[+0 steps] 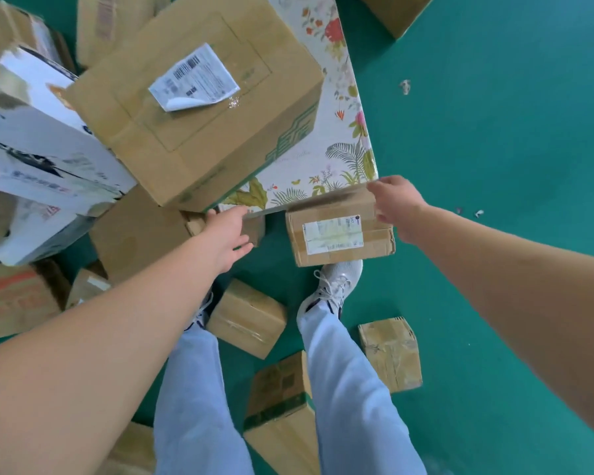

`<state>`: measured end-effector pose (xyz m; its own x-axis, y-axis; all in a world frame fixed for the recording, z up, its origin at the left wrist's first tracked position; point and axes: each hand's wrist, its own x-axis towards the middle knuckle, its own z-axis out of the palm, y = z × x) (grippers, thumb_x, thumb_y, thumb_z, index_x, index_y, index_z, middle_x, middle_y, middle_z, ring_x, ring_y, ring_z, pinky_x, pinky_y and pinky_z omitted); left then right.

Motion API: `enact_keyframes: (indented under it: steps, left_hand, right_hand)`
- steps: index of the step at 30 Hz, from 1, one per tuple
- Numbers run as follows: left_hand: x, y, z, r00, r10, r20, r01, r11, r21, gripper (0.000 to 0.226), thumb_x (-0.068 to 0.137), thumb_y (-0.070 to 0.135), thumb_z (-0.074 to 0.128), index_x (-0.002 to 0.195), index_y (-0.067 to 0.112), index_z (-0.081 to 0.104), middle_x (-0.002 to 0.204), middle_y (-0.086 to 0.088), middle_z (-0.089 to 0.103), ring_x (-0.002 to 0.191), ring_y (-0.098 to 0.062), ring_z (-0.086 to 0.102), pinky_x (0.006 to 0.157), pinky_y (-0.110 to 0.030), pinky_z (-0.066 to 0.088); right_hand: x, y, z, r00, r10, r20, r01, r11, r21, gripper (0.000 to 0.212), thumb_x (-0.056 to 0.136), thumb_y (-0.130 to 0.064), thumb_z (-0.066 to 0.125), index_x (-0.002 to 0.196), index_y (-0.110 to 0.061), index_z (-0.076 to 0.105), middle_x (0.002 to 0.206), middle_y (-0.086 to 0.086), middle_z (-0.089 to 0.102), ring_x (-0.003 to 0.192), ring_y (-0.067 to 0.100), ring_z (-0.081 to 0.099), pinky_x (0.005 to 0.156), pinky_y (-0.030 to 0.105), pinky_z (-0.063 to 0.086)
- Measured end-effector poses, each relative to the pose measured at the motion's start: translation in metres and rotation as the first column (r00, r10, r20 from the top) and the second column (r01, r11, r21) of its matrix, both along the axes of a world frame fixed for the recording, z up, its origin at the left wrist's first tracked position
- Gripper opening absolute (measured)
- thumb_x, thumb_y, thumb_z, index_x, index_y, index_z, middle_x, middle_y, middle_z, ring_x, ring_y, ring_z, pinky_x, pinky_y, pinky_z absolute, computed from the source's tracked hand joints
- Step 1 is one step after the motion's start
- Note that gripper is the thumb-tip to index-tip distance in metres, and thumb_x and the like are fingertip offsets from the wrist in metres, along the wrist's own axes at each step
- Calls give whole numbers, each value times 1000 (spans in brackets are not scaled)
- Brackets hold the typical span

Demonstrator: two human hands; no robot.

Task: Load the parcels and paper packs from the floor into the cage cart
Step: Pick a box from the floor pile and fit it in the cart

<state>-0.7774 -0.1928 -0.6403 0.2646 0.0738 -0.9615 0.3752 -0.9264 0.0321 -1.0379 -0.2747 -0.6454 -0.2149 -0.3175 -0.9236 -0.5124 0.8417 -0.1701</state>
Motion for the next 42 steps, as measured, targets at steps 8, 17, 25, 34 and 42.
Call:
enact_keyframes:
  steps: [8,17,25,34,42]
  left_hand:
    - [10,7,-83,998,20,52,-20,1000,9,50,107,36,51,154,27,37,159,-2,41,132,-27,54,103,-40,54]
    - [40,21,-76,985,148,93,-144,989,-46,53,103,31,60,148,27,33,136,-6,48,119,-32,59,97,-42,57]
    - [89,26,42,965,228,125,-217,971,-97,40,102,27,64,129,29,35,120,-7,47,104,-29,60,97,-42,57]
    - [145,66,211,970,235,70,-232,972,-41,50,91,35,75,128,23,44,118,-14,57,105,-33,62,83,-43,57]
    - [176,118,397,952,301,58,-298,953,-61,62,87,34,75,138,21,42,114,-14,55,100,-29,61,76,-41,55]
  right_hand:
    - [-3,-19,-81,983,145,-112,-153,986,-68,62,105,-38,42,162,-23,22,129,3,52,92,19,55,67,28,40]
    - [17,-12,-65,987,98,-123,-107,992,-68,62,99,-54,55,146,-18,36,138,5,46,111,26,52,88,40,40]
    - [52,17,45,993,-101,-65,99,995,-26,55,93,-53,67,124,-23,33,116,10,59,108,29,65,98,51,56]
    - [96,61,225,925,-379,-28,380,922,75,60,90,-39,76,132,-16,40,118,11,56,101,25,62,81,44,60]
    - [127,108,397,914,-392,100,384,919,91,46,90,-39,71,128,-19,55,116,6,62,96,22,60,81,36,53]
